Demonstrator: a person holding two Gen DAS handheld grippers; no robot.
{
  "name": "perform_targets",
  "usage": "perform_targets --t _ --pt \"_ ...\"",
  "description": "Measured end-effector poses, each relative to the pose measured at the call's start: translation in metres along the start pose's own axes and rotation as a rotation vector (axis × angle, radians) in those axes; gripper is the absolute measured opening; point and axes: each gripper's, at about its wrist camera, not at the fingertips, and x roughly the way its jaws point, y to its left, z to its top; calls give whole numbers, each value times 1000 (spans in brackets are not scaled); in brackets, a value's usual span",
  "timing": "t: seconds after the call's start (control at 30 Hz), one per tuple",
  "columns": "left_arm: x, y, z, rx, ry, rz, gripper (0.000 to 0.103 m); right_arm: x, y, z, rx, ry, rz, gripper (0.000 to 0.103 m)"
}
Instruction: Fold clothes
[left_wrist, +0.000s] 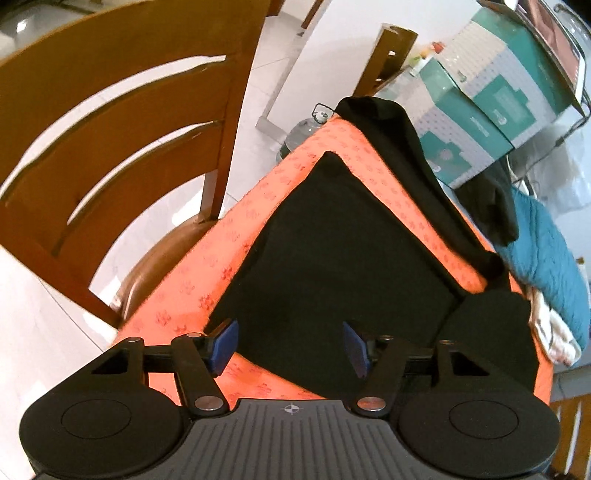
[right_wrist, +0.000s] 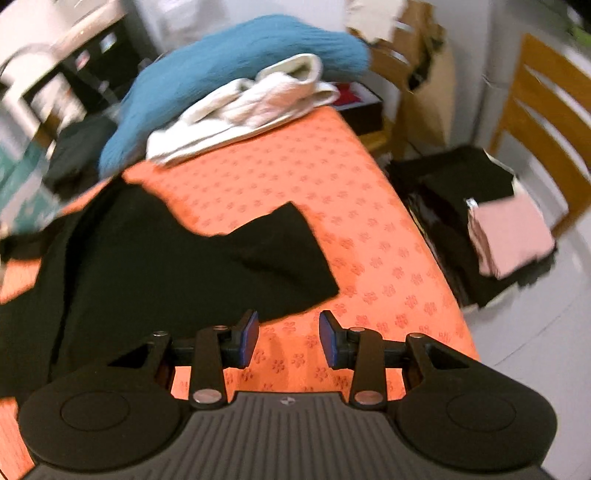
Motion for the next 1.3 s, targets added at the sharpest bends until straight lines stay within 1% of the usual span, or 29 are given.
perform_targets --t 0.03,0.13,0.33,0.43,0.47,0.5,0.53,0.6,0.73,0.77,0.87,1.0,1.07,1.1,1.13,1.17,1.23,1.3 --pt "1 1 -1 -10 -1 1 63 1 -4 0 20 -13 4 41" --pt "5 1 -5 -19 -2 15 59 6 -6 8 -14 -34 4 41" --pt "4 -3 -9 -15 -11 38 58 27 15 43 -238 -22 39 41" --pt "1 -6 -9 -13 -21 47 58 46 26 56 -326 21 36 40" --pt "0 -6 -9 -13 -25 50 58 53 28 59 -351 41 34 35" --pt "-2 -7 -9 -13 -28 53 58 61 31 62 -376 62 31 14" --pt "-3 -8 -9 -12 -31 56 58 68 34 65 -401 81 27 3" --pt "-5 -9 -9 -18 -39 62 58 71 40 72 -450 69 8 3" --pt "-10 -14 -8 -18 -61 72 58 52 47 96 -455 -44 1 2" --pt "-11 -16 -8 -17 -65 73 58 52 49 102 -459 -56 -11 2" --pt "-12 -24 -6 -9 -76 78 58 71 50 110 -487 -14 -43 2" --pt "-10 -33 -1 16 -87 100 58 113 48 100 -520 124 -71 3" --pt "-9 -37 3 19 -88 106 58 113 48 96 -540 119 -74 4" --pt "-8 -38 5 18 -89 107 58 110 49 98 -537 120 -79 7" --pt "-7 -39 8 19 -90 106 58 104 49 101 -532 108 -85 13" --pt "-6 -41 10 24 -91 107 58 95 50 103 -532 81 -86 16" --pt "-3 -46 16 35 -92 110 58 78 55 107 -536 44 -63 21" --pt "0 -50 21 45 -94 113 58 71 64 110 -547 40 -10 21"
